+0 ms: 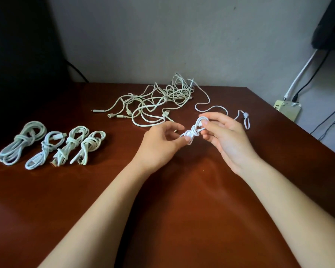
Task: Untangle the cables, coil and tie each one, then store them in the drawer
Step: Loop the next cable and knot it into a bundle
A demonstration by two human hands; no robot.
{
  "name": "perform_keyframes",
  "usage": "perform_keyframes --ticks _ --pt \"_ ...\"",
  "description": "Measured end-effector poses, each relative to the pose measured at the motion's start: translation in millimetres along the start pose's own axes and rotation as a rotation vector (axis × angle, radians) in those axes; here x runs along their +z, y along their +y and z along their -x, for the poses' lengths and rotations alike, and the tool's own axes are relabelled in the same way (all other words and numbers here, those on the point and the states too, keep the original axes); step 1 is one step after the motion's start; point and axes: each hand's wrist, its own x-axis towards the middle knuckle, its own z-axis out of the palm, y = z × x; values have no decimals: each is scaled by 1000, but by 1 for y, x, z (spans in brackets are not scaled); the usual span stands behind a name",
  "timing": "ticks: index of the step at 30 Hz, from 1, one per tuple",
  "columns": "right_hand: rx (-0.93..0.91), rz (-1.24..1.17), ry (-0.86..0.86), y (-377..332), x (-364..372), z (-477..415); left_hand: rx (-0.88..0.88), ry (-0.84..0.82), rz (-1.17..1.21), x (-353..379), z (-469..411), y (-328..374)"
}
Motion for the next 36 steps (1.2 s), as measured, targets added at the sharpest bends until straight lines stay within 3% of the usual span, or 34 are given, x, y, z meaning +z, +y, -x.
perform_keyframes --ticks 9,13,22,29,36 --pt "107 -46 -112 7 16 3 213 289 -571 -24 1 8" --pt "147 -39 -201 4 35 0 261 369 -647 -50 1 13" --pt "225 -22 -440 -4 101 -2 230 158 -1002 -111 37 4" --pt "219 -45 -547 -7 158 14 347 263 -1047 -156 75 -11" --pt "176 -49 -610 -9 219 36 325 432 -891 -192 126 -6"
